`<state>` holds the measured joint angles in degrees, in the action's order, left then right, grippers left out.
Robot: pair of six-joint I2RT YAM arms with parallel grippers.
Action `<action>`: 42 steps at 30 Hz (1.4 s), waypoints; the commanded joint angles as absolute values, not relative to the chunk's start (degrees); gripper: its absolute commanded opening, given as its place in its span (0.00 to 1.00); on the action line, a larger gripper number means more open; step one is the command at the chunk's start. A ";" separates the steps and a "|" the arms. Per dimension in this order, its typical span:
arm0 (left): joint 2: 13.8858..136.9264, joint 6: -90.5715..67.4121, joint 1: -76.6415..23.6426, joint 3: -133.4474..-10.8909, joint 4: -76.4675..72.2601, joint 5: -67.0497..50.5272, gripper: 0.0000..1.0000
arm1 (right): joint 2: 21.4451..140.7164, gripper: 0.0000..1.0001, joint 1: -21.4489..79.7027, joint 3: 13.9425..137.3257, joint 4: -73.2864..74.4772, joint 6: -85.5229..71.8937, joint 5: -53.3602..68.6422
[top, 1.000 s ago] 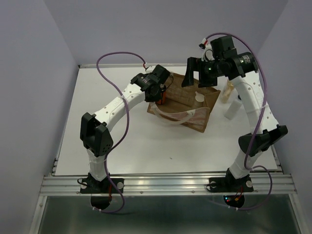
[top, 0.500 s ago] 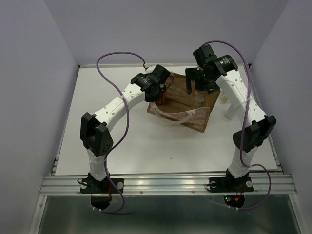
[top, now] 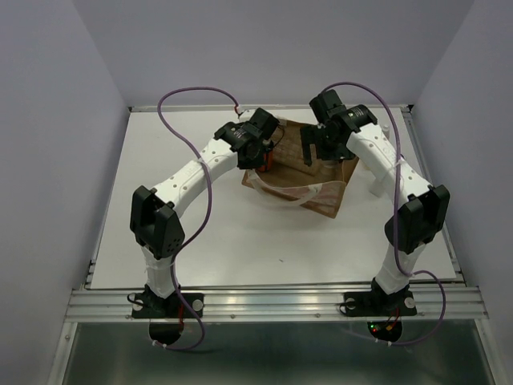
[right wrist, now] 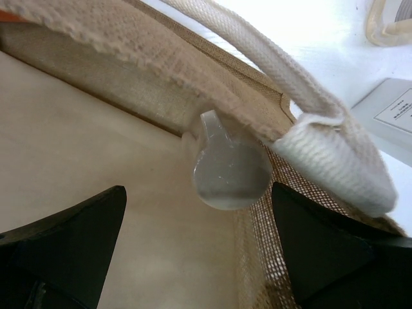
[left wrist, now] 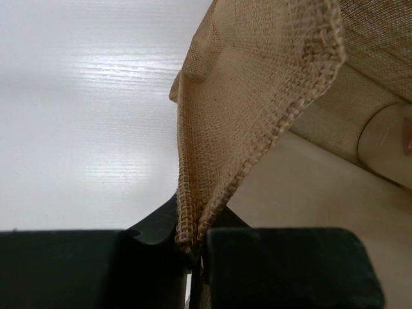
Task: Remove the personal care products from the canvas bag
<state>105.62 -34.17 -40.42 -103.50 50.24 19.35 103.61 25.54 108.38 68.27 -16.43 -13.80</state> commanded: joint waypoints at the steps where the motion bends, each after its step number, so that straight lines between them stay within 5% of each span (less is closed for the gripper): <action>1: 103.18 -34.63 -40.69 -101.87 51.24 20.48 0.00 | 100.72 1.00 25.75 106.08 66.71 -15.91 -17.13; 26: 101.69 -34.72 -40.69 -99.41 51.50 21.18 0.00 | 100.20 0.95 25.75 94.75 55.83 -23.82 -19.25; 37: 100.81 -34.89 -40.69 -98.18 51.50 21.18 0.00 | 99.49 0.70 25.75 93.08 57.48 -26.71 -23.11; 42: 100.55 -34.72 -40.69 -98.00 51.42 21.27 0.00 | 99.14 0.47 25.75 92.73 58.27 -28.04 -24.34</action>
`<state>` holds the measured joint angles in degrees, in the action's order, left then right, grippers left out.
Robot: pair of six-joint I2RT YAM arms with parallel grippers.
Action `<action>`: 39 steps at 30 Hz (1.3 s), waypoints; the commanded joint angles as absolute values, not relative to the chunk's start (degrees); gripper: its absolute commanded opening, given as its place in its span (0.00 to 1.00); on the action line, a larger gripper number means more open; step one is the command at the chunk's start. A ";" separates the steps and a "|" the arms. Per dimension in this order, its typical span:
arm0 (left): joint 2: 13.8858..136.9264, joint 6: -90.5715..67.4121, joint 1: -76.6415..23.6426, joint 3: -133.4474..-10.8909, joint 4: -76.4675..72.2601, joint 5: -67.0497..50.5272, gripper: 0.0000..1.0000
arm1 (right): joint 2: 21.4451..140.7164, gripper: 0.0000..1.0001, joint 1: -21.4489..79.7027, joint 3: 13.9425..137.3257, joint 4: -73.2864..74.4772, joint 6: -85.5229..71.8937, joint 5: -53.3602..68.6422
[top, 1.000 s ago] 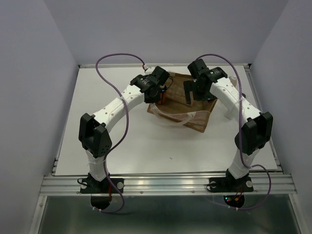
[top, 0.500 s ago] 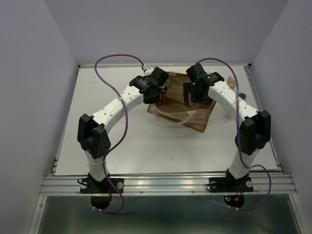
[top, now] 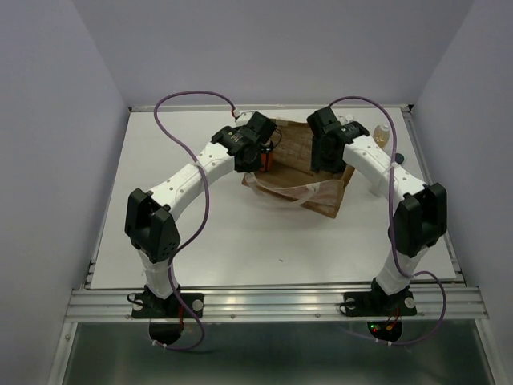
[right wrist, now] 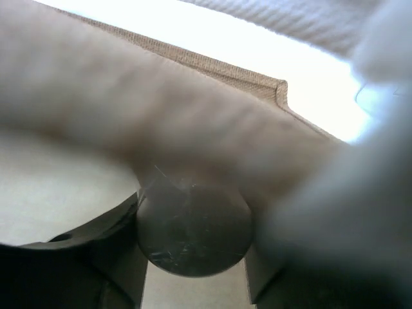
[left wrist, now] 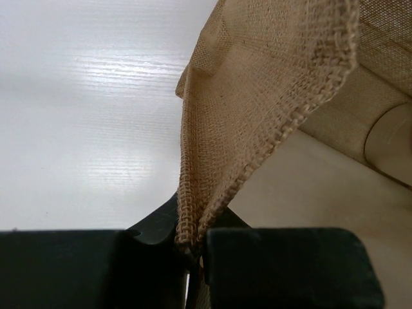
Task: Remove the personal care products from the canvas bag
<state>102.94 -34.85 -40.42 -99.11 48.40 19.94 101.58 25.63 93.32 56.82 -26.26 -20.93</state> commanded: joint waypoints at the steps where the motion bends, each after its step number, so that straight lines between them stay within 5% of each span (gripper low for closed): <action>1: 100.55 -34.72 -40.69 -98.00 51.33 21.27 0.00 | 99.05 0.47 25.75 92.64 58.27 -28.12 -24.78; 8: 100.11 -34.54 -40.61 -97.47 51.06 21.27 0.00 | 97.56 0.28 25.75 91.41 56.87 -27.86 -24.70; 10: 100.02 -34.45 -40.69 -97.56 50.98 21.36 0.00 | 97.03 0.07 25.75 91.49 56.69 -27.95 -24.79; 12: 100.02 -34.45 -40.69 -97.56 50.89 21.36 0.00 | 96.16 0.01 25.75 92.37 55.81 -26.99 -24.61; 39: 103.36 -34.80 -40.43 -101.95 51.85 21.27 0.00 | 94.75 0.01 25.75 118.73 51.94 -13.62 -19.51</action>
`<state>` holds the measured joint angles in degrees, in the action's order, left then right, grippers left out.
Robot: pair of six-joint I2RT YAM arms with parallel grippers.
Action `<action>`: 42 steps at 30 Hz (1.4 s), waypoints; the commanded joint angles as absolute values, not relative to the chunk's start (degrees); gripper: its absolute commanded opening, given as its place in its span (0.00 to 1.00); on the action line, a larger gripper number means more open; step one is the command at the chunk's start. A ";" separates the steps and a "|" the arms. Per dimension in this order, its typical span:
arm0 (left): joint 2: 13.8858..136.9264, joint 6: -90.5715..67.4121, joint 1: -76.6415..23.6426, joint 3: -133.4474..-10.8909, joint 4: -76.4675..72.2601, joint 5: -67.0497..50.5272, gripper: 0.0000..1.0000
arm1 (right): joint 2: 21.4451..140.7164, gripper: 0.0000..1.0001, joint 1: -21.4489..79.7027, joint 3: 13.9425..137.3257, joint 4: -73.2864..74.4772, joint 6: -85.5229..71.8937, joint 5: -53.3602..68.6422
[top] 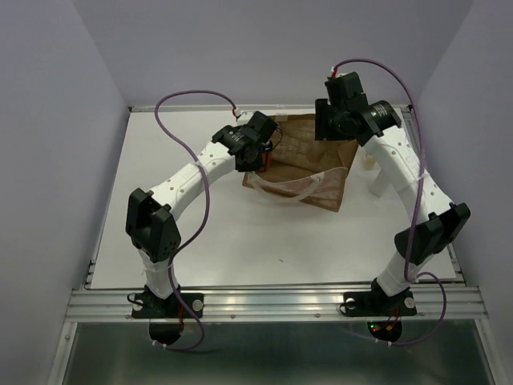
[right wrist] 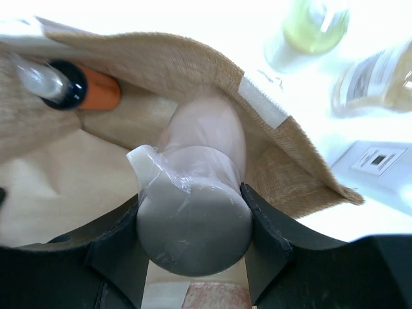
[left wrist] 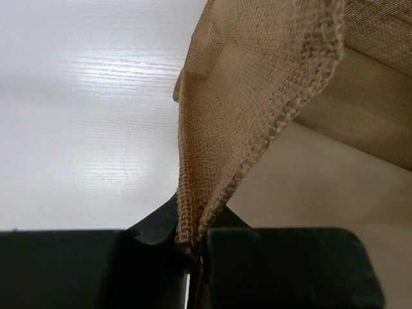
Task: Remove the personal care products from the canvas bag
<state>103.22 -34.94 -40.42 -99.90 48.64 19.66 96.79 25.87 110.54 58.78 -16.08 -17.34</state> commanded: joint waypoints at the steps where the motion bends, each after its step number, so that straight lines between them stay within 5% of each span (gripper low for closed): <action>1: 103.45 -34.89 -40.43 -101.95 51.86 21.44 0.00 | 94.75 0.01 25.75 119.61 52.03 -13.62 -19.86; 13: 104.85 -34.63 -39.73 -102.48 52.03 21.45 0.00 | 97.03 0.01 25.75 136.66 48.70 -12.12 -19.96; 24: 105.47 -34.28 -38.15 -103.36 51.59 20.74 0.00 | 96.06 0.01 25.23 136.67 40.60 -11.52 -27.50; 42: 102.66 -34.37 -36.65 -99.49 51.50 21.18 0.00 | 88.95 0.01 14.59 110.14 44.73 -15.90 -24.70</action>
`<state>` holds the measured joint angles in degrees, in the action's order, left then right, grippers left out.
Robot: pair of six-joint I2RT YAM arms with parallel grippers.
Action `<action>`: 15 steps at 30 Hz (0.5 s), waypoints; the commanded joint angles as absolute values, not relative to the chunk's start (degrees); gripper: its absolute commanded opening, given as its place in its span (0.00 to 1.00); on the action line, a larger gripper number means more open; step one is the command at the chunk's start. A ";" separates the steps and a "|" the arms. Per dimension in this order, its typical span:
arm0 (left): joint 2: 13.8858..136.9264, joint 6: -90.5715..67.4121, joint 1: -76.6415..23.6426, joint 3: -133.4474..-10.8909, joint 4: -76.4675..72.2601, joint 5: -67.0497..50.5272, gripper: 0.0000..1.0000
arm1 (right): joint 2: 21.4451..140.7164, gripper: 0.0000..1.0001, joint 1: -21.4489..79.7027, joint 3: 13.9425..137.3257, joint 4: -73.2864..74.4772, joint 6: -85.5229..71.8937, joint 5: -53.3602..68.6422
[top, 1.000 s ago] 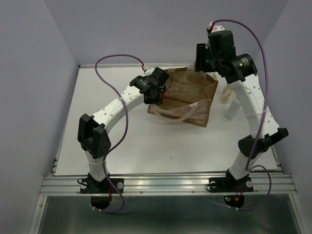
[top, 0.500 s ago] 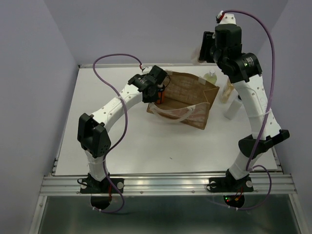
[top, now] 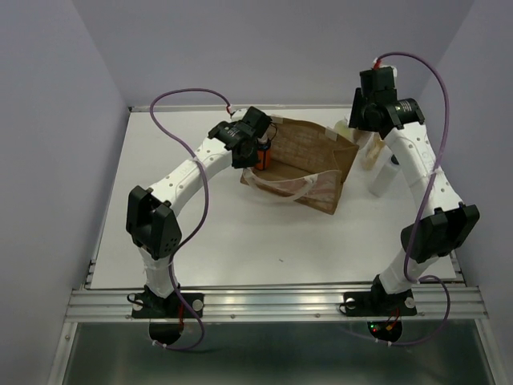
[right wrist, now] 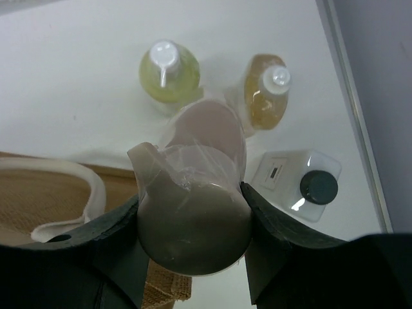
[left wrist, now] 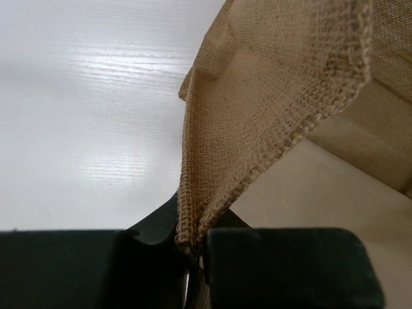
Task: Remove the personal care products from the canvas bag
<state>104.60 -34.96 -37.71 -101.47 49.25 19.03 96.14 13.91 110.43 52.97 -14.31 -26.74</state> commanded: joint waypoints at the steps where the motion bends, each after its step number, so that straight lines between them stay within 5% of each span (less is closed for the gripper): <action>1: 102.57 -34.37 -36.48 -99.41 51.59 21.18 0.00 | 88.60 0.01 14.59 107.43 44.82 -16.00 -24.26; 15: 97.65 -33.31 -35.60 -93.61 51.68 22.41 0.00 | 88.68 0.01 11.25 91.85 34.82 -16.00 -21.71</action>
<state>100.86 -34.85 -36.49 -95.64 47.40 19.33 91.13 11.90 91.64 47.90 -16.43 -20.47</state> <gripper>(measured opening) 0.167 0.561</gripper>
